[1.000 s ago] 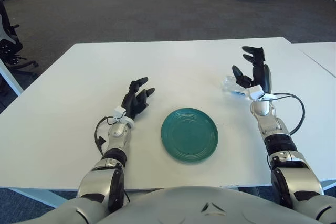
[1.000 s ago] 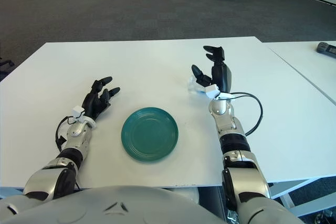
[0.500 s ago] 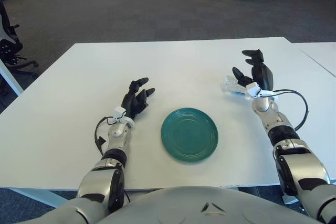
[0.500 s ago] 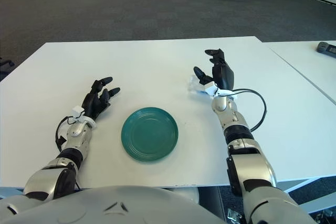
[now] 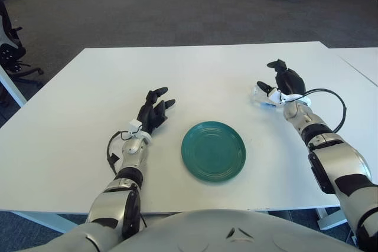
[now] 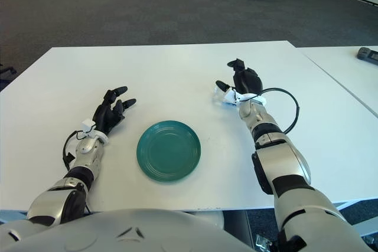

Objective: Put the bottle into the plate.

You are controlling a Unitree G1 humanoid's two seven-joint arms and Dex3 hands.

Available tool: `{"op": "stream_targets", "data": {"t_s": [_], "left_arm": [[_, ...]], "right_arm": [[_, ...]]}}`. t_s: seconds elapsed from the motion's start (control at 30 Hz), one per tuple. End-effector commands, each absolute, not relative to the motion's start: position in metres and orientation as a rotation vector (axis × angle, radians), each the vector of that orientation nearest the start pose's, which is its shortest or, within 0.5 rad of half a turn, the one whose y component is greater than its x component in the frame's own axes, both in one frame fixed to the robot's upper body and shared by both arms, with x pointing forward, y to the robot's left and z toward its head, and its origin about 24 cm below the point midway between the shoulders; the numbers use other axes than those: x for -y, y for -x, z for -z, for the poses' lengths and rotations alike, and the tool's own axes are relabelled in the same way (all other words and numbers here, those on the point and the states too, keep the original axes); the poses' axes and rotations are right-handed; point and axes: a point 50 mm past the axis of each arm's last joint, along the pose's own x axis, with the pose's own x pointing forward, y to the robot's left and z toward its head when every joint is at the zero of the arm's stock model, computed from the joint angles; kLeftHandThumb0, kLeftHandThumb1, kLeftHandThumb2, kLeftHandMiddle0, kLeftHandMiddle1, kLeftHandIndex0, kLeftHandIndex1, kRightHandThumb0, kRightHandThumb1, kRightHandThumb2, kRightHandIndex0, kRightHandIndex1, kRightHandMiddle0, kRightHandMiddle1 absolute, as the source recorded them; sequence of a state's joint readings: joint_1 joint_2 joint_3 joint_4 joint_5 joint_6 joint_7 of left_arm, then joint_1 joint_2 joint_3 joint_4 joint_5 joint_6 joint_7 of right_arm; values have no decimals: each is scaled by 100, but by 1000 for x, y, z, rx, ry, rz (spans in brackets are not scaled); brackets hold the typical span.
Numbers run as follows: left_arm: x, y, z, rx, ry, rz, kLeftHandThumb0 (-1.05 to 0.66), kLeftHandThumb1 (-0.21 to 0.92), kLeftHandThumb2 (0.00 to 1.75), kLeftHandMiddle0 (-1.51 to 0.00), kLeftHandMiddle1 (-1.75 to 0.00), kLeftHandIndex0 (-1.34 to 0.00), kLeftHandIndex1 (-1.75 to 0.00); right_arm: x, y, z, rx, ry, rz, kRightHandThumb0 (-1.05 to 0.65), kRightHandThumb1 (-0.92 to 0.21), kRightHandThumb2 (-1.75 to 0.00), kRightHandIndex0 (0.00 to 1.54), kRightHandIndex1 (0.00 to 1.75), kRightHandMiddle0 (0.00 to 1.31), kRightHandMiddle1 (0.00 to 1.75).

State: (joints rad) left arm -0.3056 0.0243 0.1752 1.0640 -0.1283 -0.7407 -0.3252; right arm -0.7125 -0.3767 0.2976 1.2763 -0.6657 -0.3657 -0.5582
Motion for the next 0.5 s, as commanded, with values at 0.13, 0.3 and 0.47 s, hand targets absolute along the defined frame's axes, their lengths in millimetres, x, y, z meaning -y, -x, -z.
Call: {"op": "stream_targets", "data": {"t_s": [0.13, 0.3, 0.47], "left_arm": [[-148, -243, 59, -78, 170, 138, -84, 92, 78, -51, -61, -12, -105], [-147, -243, 59, -72, 172, 135, -83, 92, 78, -51, -62, -12, -105], [-146, -243, 57, -61, 172, 132, -84, 92, 79, -52, -63, -10, -105]], "right_arm": [[214, -353, -31, 21, 1330, -2, -92, -92, -68, 24, 10, 0, 72], [213, -353, -27, -29, 1360, -38, -92, -92, -67, 23, 9, 0, 70], [211, -348, -14, -102, 1387, -92, -91, -92, -67, 24, 8, 0, 70]]}}
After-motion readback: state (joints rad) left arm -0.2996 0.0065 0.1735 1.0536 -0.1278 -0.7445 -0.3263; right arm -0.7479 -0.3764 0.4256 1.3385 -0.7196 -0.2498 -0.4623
